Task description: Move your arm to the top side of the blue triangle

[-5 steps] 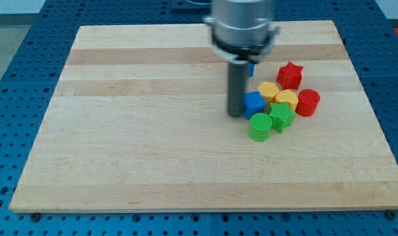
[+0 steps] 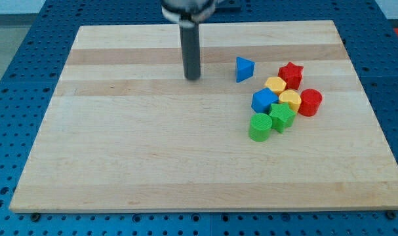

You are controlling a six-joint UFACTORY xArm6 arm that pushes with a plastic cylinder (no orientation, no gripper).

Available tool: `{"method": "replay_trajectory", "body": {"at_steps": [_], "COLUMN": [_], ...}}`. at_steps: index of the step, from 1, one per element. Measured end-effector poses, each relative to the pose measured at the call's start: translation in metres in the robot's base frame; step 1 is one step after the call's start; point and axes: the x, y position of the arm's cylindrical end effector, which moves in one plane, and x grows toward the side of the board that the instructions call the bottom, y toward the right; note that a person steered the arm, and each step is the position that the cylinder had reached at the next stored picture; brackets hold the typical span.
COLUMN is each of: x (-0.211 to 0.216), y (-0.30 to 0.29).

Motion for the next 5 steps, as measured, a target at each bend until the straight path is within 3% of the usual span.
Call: {"method": "replay_trajectory", "body": {"at_steps": [1,4,5], "x": [-0.085,-0.090,-0.040], "y": [0.029,0.054,0.083]}}
